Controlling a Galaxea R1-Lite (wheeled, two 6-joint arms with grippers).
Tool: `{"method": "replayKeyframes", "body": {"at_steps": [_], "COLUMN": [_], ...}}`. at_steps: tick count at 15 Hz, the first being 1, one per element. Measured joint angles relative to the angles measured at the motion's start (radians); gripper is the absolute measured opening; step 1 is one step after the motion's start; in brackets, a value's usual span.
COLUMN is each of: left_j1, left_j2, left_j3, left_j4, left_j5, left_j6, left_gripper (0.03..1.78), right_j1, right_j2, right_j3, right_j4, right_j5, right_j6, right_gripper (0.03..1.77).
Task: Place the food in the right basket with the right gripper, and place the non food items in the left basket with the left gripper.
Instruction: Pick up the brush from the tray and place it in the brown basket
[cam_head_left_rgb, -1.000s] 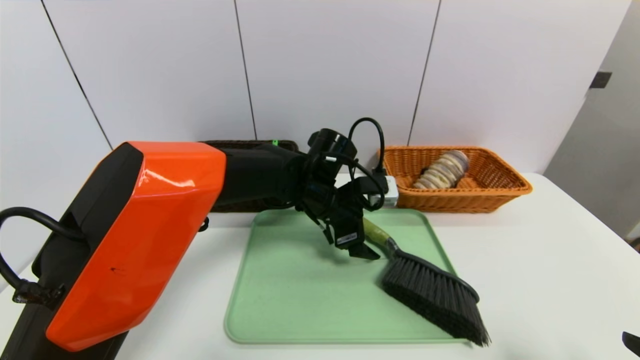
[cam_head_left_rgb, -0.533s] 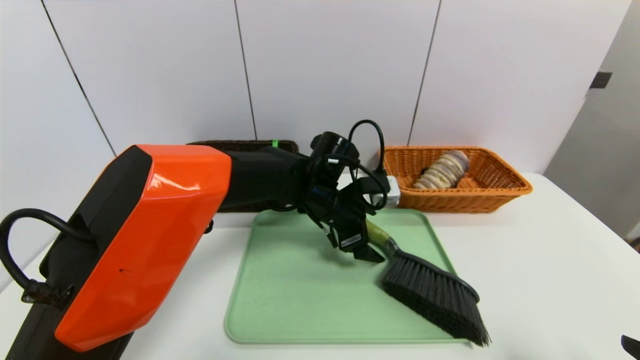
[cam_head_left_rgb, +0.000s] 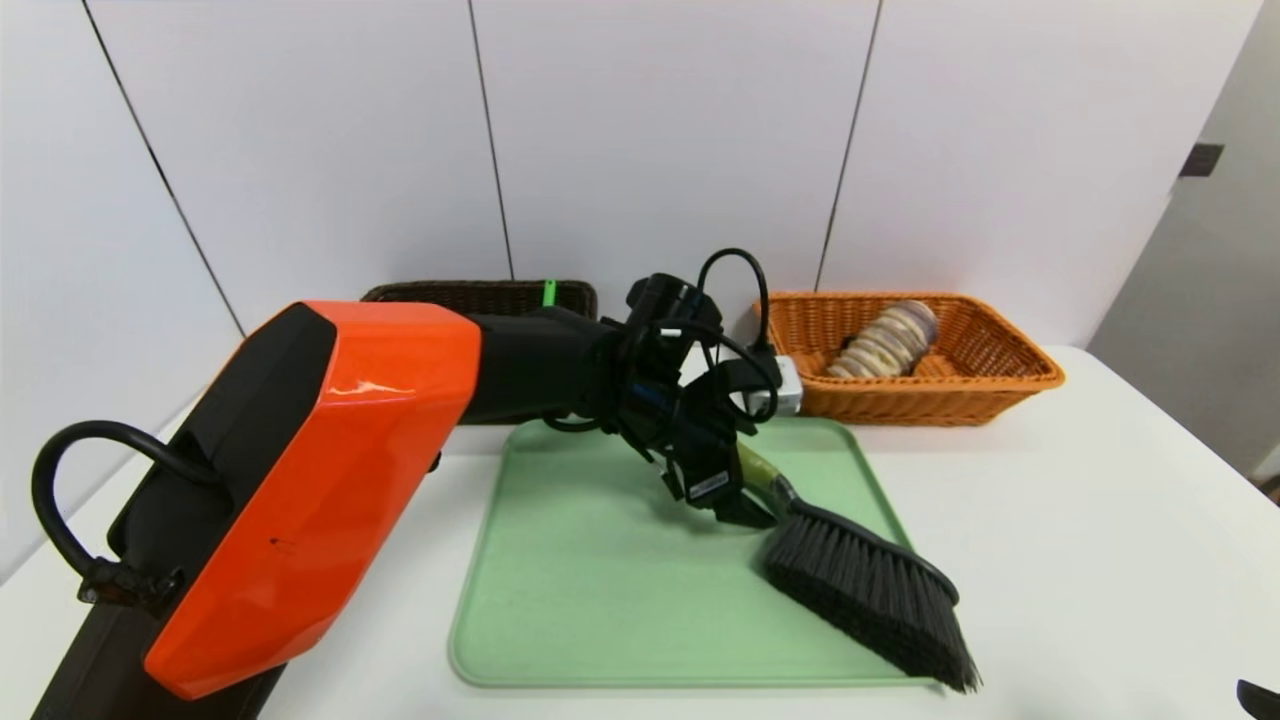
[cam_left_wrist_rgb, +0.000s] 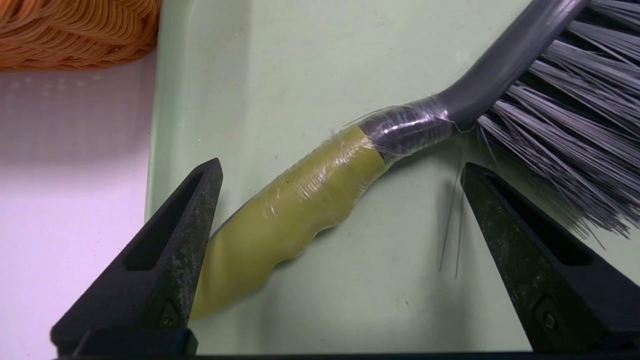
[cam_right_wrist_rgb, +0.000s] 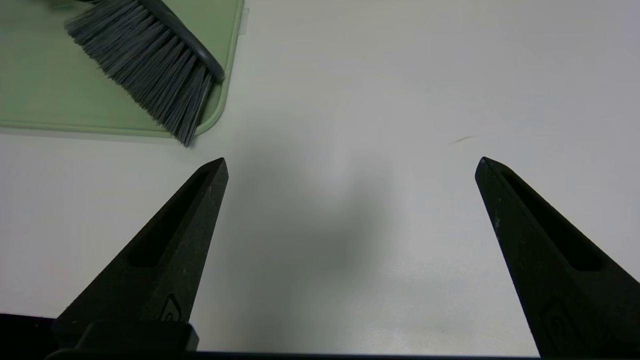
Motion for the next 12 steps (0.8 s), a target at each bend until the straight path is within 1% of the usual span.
{"method": "replayKeyframes", "body": {"at_steps": [4,9,12], "left_j1": [0.0,0.001,0.001], "left_j2": [0.011,0.015,0.015], "left_j3": [-0.001,-0.001,-0.001], "left_j4": [-0.029,-0.025,-0.025], "left_j5": [0.0,0.0,0.001], "left_j6": [-0.008,-0.016,-0.027], "left_gripper": [1.69,1.69,1.2], "right_j1": [-0.001,-0.001,-0.001], "right_j2": [-0.001,0.0,0.001], "right_j3": [0.006,0.007,0.004], "right_j4": [-0.006,-0.009,-0.009], "right_j5": [0.0,0.0,0.0], "right_j6": [-0.001,-0.004,-0.004], "right_gripper": [1.71,1.71,1.71]}}
